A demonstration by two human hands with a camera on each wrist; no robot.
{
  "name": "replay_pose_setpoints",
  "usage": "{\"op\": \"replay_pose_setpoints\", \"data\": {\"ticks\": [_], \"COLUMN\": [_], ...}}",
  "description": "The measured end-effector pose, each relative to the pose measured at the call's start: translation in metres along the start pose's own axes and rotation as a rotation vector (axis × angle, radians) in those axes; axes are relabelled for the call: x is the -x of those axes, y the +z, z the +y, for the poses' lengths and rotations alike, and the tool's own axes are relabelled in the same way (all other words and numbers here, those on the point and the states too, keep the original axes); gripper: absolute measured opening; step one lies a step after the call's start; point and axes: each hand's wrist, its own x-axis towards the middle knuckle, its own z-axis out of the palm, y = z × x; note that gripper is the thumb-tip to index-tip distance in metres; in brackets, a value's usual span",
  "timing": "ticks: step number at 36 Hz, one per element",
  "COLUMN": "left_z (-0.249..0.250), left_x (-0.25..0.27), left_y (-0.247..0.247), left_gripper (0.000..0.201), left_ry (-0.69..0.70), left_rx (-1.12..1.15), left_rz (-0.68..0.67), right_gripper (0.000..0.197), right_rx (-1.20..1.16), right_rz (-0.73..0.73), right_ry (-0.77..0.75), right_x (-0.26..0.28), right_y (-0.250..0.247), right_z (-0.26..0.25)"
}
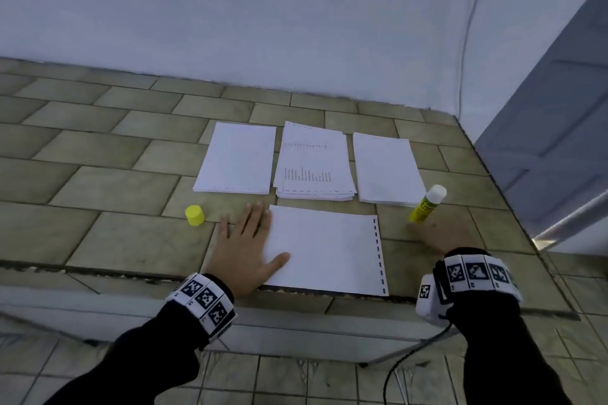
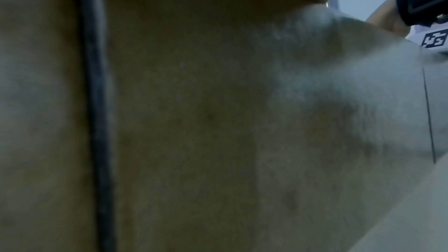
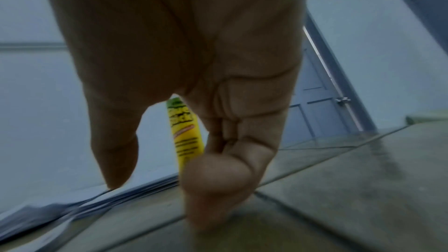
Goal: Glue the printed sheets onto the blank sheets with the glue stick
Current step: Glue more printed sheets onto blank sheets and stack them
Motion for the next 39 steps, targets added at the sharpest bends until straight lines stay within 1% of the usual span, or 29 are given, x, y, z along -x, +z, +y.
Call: {"op": "replay_pose_setpoints", "data": {"ticks": [2,5,6,8,10,11,12,14,17,19,21,24,29,32,35,37,39], "left_z": [-0.002,-0.002,-0.002,0.0,0.001,0.001,0.002,0.003,0.003,0.004,0.003,0.002,0.002,0.001,-0.001,-0.001,-0.002], "left_x": [-0.001,0.001,0.001,0.001,0.001,0.001,0.001,0.001,0.001,0.0,0.001,0.002,0.002,0.002,0.001,0.0,0.0], "left_y": [0.001,0.0,0.0,-0.002,-0.004,-0.004,-0.005,-0.006,-0.007,-0.007,-0.007,-0.007,-0.007,-0.005,-0.004,-0.003,-0.004], "left_gripper": [0.111,0.106,0.106,0.108,0.107,0.104,0.1,0.097,0.098,0.098,0.097,0.097,0.096,0.094,0.094,0.096,0.101], "left_ry": [0.002,0.008,0.009,0.011,0.004,-0.002,-0.005,-0.01,-0.028,-0.023,-0.025,-0.042,-0.04,-0.028,-0.029,-0.032,-0.032], "left_rx": [0.015,0.04,0.046,0.047,0.036,0.034,0.037,0.035,-0.006,0.02,0.034,0.008,0.037,0.084,0.078,0.089,0.124], "left_rz": [-0.001,0.03,0.031,0.024,0.01,0.012,0.026,0.032,-0.03,-0.006,-0.002,-0.023,-0.007,0.033,0.026,0.031,0.058], "right_gripper": [0.034,0.028,0.026,0.018,0.01,0.006,0.005,0.021,0.035,0.044,0.05,0.052,0.04,0.038,0.041,0.042,0.042], "right_rx": [0.011,-0.016,-0.021,-0.035,-0.084,-0.099,-0.093,-0.035,0.079,0.143,0.165,0.211,0.188,0.108,-0.002,-0.091,-0.188], "right_rz": [-0.079,-0.151,-0.137,-0.037,0.091,0.14,0.174,0.196,0.116,0.05,0.007,0.026,0.106,0.179,0.239,0.273,0.29], "right_ry": [-0.029,-0.174,-0.238,-0.348,-0.404,-0.416,-0.424,-0.407,-0.273,-0.166,-0.112,-0.121,-0.134,-0.181,-0.234,-0.297,-0.392], "right_x": [0.008,0.018,0.019,0.017,0.007,0.001,-0.006,-0.02,-0.036,-0.046,-0.053,-0.058,-0.063,-0.064,-0.062,-0.056,-0.046], "right_y": [0.004,0.008,0.009,0.012,0.016,0.018,0.02,0.024,0.031,0.035,0.037,0.035,0.032,0.03,0.025,0.02,0.015], "right_z": [-0.007,-0.029,-0.038,-0.054,-0.066,-0.072,-0.077,-0.085,-0.091,-0.091,-0.09,-0.092,-0.089,-0.088,-0.088,-0.09,-0.092]}}
